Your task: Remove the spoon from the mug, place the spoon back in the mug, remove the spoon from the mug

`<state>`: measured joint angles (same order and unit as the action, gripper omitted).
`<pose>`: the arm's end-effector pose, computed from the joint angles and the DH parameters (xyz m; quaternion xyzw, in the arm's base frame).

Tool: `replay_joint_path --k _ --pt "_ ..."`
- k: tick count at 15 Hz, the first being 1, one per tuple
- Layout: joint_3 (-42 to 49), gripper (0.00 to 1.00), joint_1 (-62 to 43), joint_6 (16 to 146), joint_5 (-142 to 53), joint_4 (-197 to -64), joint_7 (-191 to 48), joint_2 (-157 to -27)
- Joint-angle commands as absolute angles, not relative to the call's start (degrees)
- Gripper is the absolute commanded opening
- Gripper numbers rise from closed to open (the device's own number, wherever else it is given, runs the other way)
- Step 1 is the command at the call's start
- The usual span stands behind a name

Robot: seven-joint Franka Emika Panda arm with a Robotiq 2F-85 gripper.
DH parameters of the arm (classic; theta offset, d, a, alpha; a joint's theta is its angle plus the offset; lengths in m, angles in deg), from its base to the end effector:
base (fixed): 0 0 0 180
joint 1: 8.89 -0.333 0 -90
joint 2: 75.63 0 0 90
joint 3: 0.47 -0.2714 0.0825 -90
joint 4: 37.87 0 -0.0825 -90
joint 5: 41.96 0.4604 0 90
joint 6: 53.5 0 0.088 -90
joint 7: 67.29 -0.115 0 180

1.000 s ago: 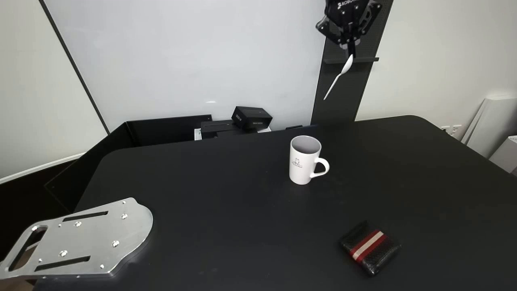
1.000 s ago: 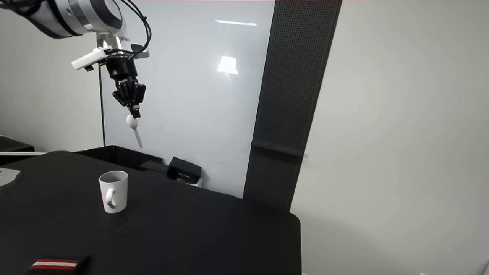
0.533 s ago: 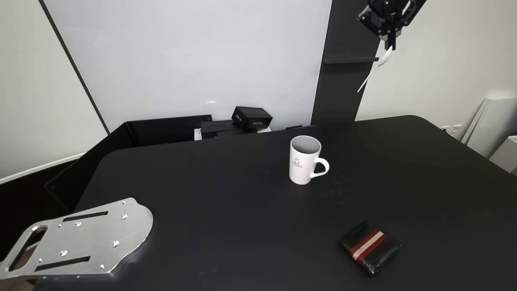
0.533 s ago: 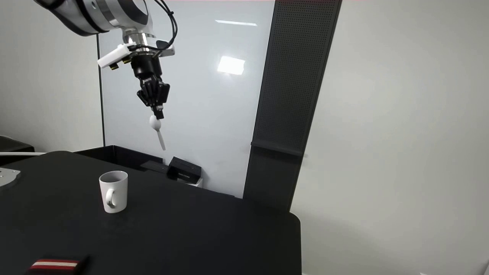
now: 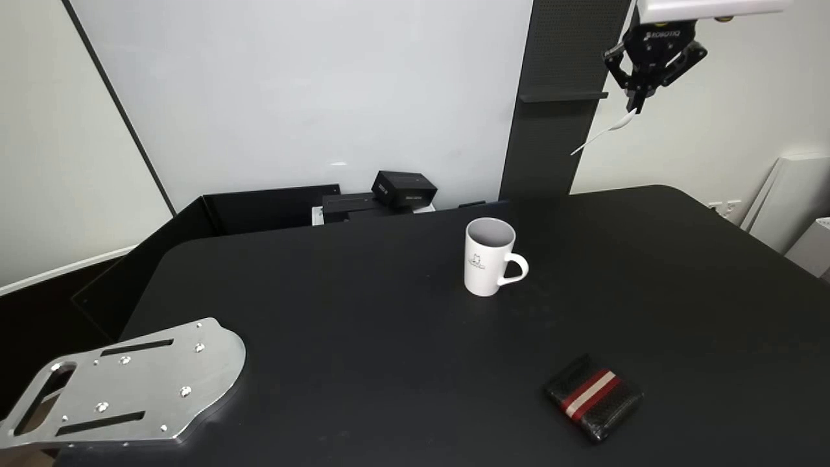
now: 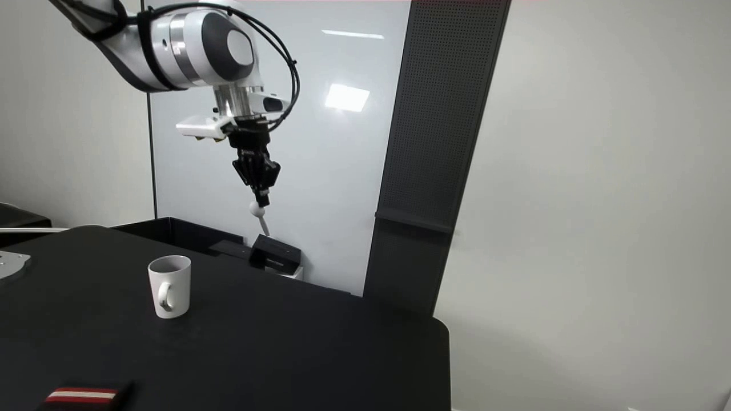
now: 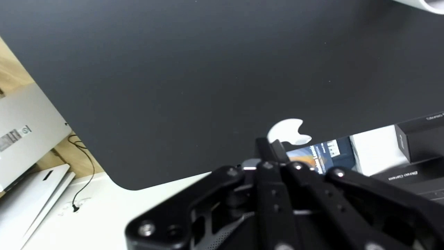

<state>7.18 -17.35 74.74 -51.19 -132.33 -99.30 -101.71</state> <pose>0.7349 0.0113 0.2788 0.9697 -0.2147 0.0921 0.0720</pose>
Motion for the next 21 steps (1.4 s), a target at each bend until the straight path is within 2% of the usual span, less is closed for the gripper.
replay_joint_path --k 1,11,21 --pt "7.0 0.00 -15.8 88.6 -49.8 -143.1 -101.8 -99.2" --pt "13.1 0.00 -16.6 115.3 -45.5 -155.3 -102.1 -105.6" --pt "15.5 0.00 -16.8 119.6 -35.7 -154.5 -99.1 -115.6"
